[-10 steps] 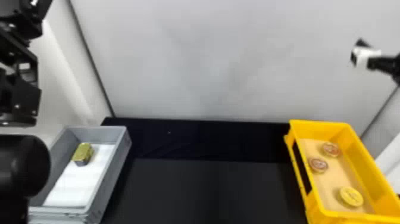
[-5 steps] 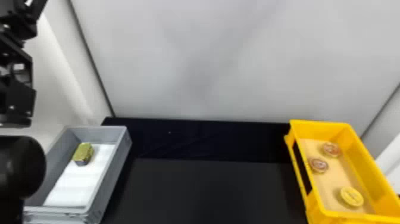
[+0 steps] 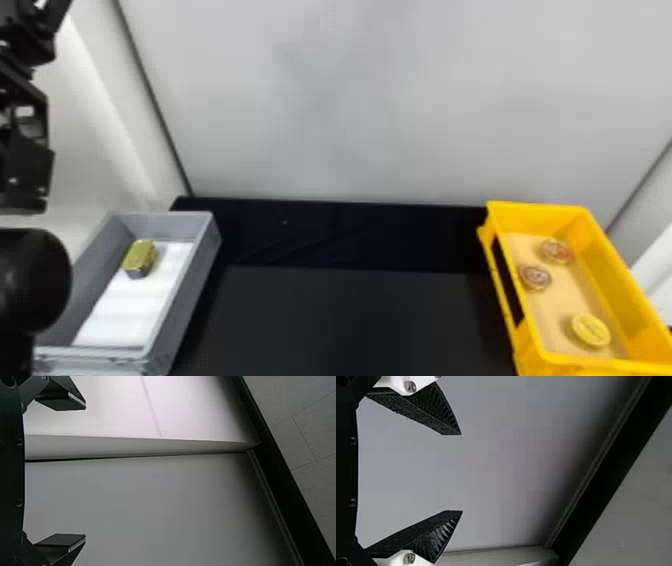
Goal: Pick up the round yellow can and place it in the yellow rectangular box
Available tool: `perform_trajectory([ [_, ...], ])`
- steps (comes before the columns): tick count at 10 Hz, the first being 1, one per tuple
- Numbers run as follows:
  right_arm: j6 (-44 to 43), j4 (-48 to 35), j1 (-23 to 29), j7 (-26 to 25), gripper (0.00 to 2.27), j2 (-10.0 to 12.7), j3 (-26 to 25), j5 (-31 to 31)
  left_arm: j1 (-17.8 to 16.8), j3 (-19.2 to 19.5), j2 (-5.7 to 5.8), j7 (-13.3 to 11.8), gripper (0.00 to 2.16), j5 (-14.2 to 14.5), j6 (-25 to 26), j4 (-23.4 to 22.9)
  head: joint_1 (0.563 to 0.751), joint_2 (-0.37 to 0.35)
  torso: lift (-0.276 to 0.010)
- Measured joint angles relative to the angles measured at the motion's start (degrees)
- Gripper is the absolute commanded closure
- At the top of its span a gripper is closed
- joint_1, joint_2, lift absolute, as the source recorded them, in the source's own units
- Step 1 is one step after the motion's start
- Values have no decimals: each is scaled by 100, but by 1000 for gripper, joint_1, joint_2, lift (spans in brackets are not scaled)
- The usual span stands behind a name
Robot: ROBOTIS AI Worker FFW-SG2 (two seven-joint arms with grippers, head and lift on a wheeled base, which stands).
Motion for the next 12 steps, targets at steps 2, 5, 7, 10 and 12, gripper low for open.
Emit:
perform_trajectory([
  [2, -522, 293, -392, -22, 76, -141, 271, -10, 15, 18, 11, 5, 108, 1, -28, 7, 663, 54, 1],
  [5, -932, 421, -520, -92, 76, -216, 424, -5, 27, 31, 14, 6, 107, 1, -44, 13, 663, 54, 1],
  [7, -1171, 481, -504, -38, 151, -223, 418, 29, 31, 34, 19, 6, 107, 1, -45, 13, 663, 54, 1],
  [10, -1273, 494, -504, 185, 173, -223, 401, 237, 34, 34, 21, 1, 99, 1, -39, 12, 663, 54, 1],
  [12, -1337, 478, -514, 221, 220, -214, 376, 266, 33, 33, 21, -9, 98, 1, -25, 8, 663, 54, -2],
])
